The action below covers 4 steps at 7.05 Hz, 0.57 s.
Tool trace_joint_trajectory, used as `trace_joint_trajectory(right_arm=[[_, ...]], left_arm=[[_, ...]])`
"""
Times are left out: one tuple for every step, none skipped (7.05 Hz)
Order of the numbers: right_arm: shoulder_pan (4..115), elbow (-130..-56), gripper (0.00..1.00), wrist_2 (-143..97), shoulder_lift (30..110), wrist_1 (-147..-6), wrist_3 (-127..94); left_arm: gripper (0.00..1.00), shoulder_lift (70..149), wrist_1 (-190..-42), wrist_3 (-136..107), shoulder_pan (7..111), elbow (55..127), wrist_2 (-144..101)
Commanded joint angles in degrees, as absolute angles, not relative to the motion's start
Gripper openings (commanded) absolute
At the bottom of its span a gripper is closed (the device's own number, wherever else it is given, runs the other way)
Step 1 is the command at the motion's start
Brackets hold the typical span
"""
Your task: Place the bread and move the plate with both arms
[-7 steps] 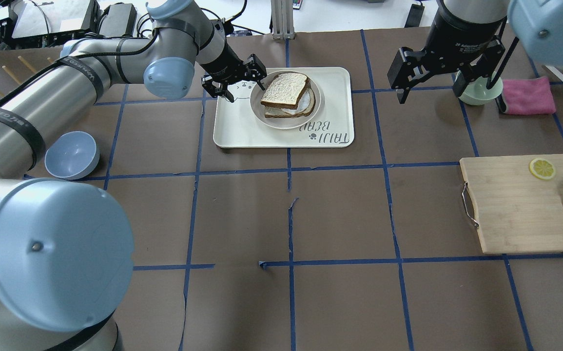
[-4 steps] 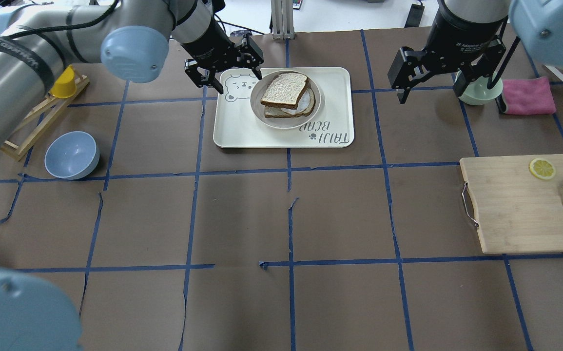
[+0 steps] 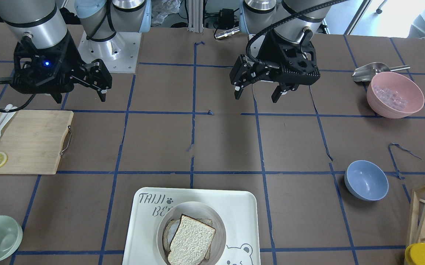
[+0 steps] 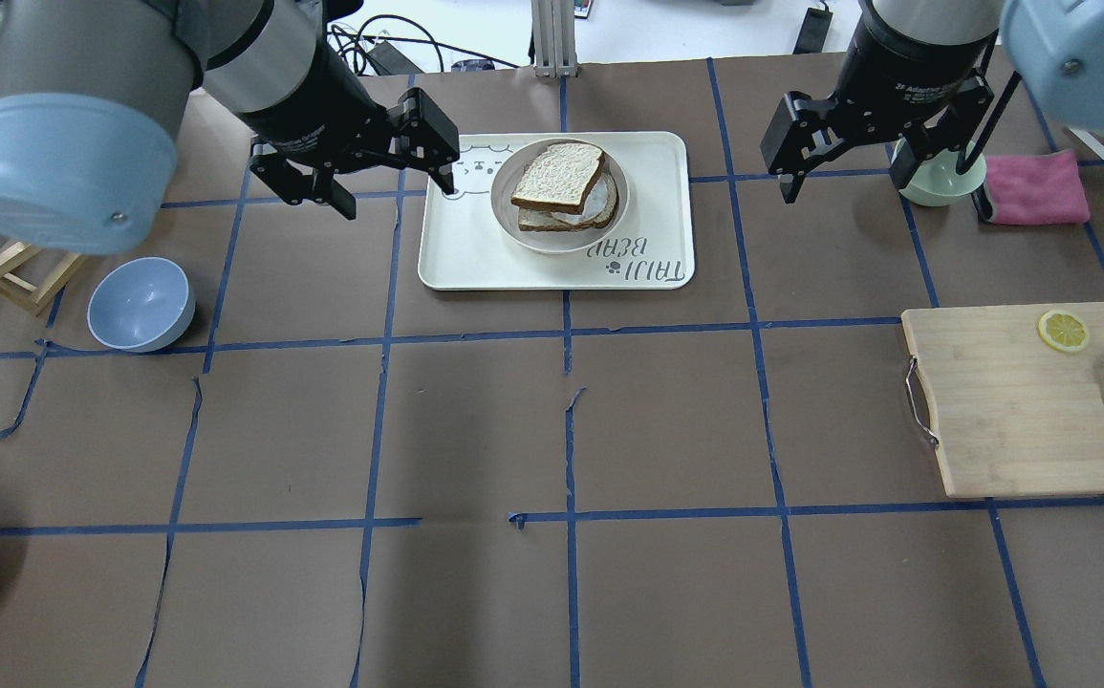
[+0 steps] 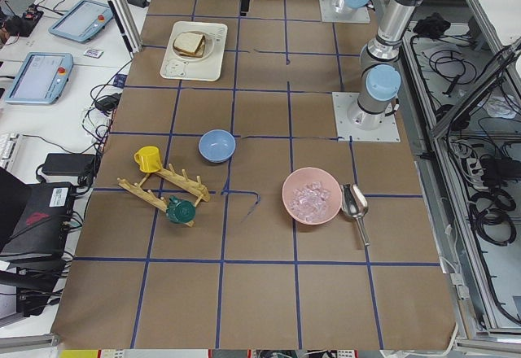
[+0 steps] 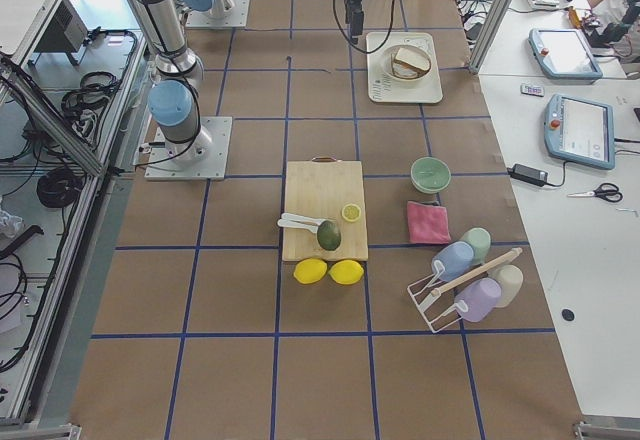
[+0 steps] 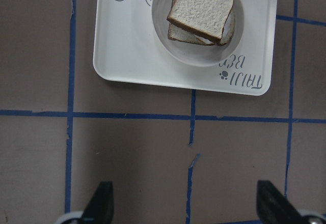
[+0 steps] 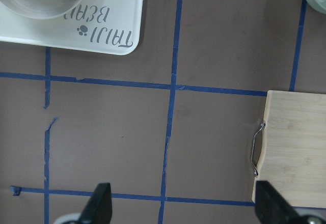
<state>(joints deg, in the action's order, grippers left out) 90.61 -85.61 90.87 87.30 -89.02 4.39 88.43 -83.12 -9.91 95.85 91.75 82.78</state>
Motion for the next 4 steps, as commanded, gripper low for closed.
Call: trace_joint_trajectory(right_arm=[[90.62, -85.61, 1.00, 90.70, 87.36, -89.03, 4.39], [90.62, -85.61, 1.00, 90.70, 87.28, -89.03, 4.39], [90.62, -85.61, 1.00, 90.70, 87.36, -89.03, 4.39], [90.62, -85.61, 1.00, 90.70, 87.36, -89.03, 4.39]], left_arm=[[1.00, 86.14, -87.62, -3.81, 95.71, 90.36, 92.24], [1.00, 85.87, -87.19, -0.82, 95.54, 90.26, 93.07], [1.00, 85.78, -87.19, -0.79, 95.36, 90.26, 93.08], [1.00, 85.52, -87.19, -0.88, 95.45, 90.52, 93.16]])
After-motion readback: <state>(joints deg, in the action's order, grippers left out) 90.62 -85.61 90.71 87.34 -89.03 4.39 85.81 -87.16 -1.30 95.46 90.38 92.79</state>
